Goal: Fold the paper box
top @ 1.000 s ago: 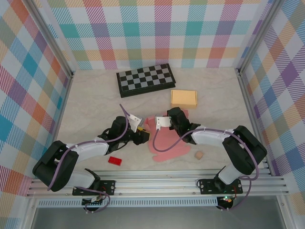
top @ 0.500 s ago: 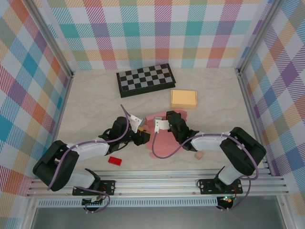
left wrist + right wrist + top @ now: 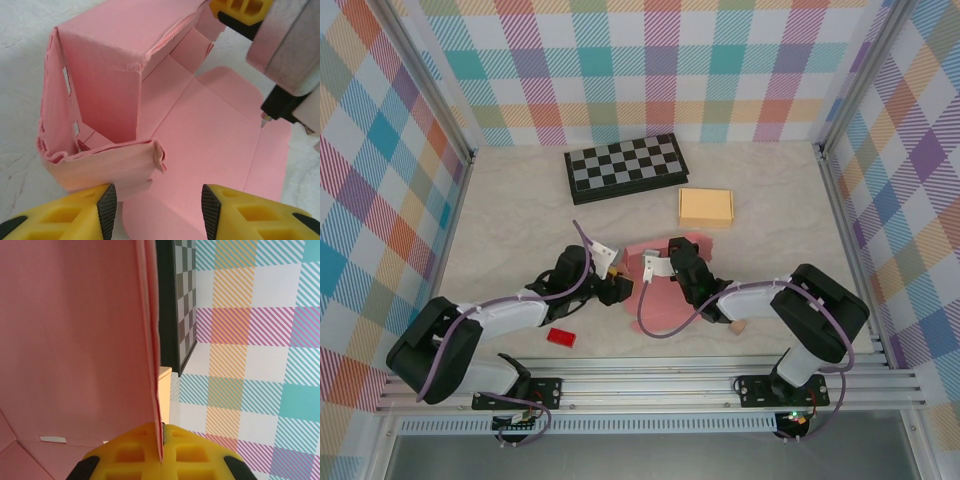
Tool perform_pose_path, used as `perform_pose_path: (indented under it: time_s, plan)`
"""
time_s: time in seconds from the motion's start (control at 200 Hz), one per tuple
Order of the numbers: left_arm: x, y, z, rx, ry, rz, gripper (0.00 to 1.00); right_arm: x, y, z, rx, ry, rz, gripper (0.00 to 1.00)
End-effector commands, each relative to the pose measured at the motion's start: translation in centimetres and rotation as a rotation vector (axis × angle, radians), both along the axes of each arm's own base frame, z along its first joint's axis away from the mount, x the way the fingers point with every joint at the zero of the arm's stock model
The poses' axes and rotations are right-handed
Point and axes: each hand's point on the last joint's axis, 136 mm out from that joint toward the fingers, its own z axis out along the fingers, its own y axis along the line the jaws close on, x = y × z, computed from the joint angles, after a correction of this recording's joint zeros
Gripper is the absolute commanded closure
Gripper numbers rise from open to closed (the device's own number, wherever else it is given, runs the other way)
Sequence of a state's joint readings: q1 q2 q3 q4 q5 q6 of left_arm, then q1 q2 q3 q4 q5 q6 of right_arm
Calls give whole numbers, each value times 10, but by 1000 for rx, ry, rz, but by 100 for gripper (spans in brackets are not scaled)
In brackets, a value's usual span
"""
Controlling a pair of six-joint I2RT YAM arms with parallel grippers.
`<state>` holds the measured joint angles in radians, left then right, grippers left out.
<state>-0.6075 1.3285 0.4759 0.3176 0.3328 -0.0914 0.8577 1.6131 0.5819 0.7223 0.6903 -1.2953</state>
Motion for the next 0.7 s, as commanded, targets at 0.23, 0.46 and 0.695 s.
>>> perform_pose_path:
  time_s: [0.23,0.46,0.695]
  plan:
    - [-4,58,46,-44,-88,315,34,-4,-3,-9,15,13,-14,100]
    - [-4,103,13,-17,-28,519,38,-5,-4,-6,30,12,-17,100]
    - [10,75,9,5,-21,373,38,-7,-5,-11,18,17,-15,100]
